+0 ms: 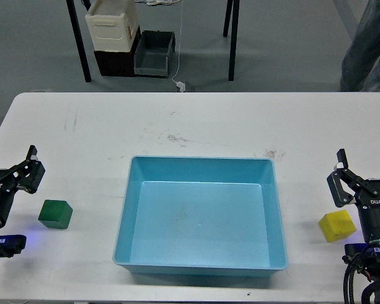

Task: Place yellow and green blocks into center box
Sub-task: 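Open the right gripper and raise it above the yellow cube, then lower the right gripper onto the yellow cube and close on it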

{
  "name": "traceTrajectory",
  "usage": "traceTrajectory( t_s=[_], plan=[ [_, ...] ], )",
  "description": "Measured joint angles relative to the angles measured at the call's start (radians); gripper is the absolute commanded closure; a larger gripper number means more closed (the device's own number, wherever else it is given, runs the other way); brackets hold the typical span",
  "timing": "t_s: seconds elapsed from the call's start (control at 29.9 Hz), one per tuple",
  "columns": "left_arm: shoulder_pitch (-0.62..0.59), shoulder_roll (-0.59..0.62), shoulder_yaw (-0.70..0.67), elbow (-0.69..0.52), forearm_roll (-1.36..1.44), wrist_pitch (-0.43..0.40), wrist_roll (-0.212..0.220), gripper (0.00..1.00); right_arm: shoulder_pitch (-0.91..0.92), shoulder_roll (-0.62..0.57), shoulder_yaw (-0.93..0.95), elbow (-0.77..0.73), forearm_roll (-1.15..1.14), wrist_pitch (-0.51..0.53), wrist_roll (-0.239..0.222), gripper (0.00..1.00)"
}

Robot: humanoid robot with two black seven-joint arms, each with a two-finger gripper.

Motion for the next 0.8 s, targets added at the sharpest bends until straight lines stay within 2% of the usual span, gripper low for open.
traceTrajectory(
  t_s=[0.33,0.47,0.6,0.8],
  plan=[
    [-0.002,0.0,0.001,0.003,-0.001,0.0,0.0,0.0,0.125,-0.184,0.08,0.013,-0.777,0.004,0.001,0.0],
    [-0.003,0.0,-0.002,0.006,-0.001,0.0,0.0,0.0,0.201,-0.309,0.059,0.014,-1.014,0.005,0.001,0.0],
    [-0.002,0.0,-0.003,0.01,-0.002,0.0,0.0,0.0,0.271,-0.476,-0.004,0.009,-1.125,0.015,0.001,0.0],
    [-0.009,-0.003,0.001,0.015,-0.002,0.0,0.0,0.0,0.331,-0.78,-0.175,0.016,-1.146,0.058,0.001,0.0]
  ],
)
